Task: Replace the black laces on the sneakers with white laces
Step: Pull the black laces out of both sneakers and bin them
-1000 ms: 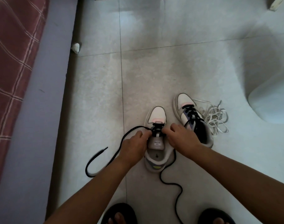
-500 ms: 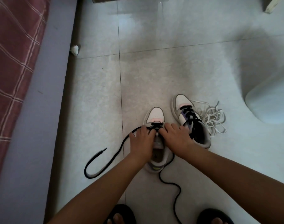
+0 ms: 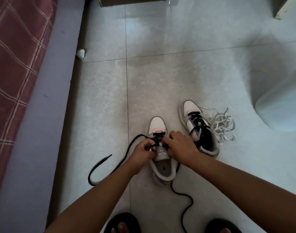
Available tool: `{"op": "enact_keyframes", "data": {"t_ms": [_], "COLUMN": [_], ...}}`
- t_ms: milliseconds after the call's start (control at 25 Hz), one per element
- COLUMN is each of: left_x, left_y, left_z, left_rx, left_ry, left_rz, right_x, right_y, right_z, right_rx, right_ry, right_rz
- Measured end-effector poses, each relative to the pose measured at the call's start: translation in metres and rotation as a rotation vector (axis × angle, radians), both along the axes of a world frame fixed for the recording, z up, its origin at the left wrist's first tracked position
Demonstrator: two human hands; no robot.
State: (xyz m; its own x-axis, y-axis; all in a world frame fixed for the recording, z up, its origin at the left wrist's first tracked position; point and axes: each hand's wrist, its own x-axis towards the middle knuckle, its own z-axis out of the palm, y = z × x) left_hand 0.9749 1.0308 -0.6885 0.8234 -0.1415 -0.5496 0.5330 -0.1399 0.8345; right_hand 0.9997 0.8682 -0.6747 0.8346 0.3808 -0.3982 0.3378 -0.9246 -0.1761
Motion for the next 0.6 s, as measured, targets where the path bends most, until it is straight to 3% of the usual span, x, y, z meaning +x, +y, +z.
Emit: {"op": "enact_keyframes", "data": {"t_ms": [160,400,600], "left_x": [-0.001,0.007,0.012], "left_y": [0.0,0.001,0.008], "left_z": [-0.001,0.011,0.018], "left_rx": [-0.147,-0.304,-0.581], "left_ry": [0.117,0.222,0.355], "left_rz": [0.111,0.036,0.243], "right_x": [-0.005,-0.009,-0.002], "right_y": [0.002,-0.013,-0.009], "right_z": [0.0,0.0,0.007], "right_rx": [0.051,-0.003,0.002], "right_ry": [-0.028,-0.023,-0.013], "right_rz": [-0.026,-0.023,0.03]}}
